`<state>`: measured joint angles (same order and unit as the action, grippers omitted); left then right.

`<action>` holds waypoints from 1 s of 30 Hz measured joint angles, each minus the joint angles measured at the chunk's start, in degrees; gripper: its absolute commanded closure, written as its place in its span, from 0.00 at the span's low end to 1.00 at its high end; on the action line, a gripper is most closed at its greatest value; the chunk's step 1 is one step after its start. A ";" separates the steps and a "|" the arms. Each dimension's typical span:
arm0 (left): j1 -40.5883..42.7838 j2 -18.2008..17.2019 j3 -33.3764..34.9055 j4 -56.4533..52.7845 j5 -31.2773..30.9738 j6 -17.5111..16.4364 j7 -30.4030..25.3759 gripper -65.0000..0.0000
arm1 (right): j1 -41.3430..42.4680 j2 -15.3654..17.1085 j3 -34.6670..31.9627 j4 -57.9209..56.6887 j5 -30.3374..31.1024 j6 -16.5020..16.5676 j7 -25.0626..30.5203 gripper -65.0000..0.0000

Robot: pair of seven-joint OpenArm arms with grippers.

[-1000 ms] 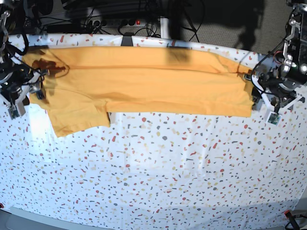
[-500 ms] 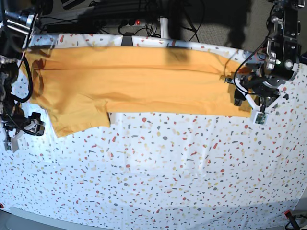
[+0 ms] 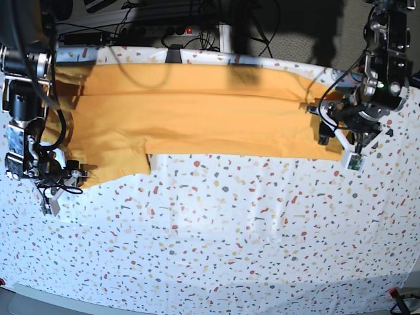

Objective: Fold the T-shirt properly
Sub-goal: 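Lower the folded edge with both grippers onto the shirt and release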

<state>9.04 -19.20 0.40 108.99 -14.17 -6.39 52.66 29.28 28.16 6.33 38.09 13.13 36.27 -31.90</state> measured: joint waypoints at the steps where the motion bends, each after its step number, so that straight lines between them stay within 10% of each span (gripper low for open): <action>1: 0.00 0.02 0.00 0.00 0.00 0.00 -0.02 0.50 | -0.26 -0.15 0.02 0.00 -0.11 0.02 0.55 0.98; 15: 0.02 0.02 0.00 0.00 0.02 0.00 0.02 0.50 | -7.19 -0.59 -0.35 28.65 9.49 3.30 -17.88 1.00; 21: 0.02 0.02 0.00 0.00 0.02 0.00 0.00 0.50 | -19.74 -0.63 -0.39 50.99 14.01 3.61 -29.99 1.00; 30: 0.02 0.02 0.00 0.00 0.02 0.00 0.04 0.50 | -40.70 -0.70 5.01 71.67 14.08 3.58 -32.17 1.00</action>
<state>9.06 -19.18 0.40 108.99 -14.15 -6.39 52.71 -11.42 27.46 11.33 109.75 27.20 39.86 -64.07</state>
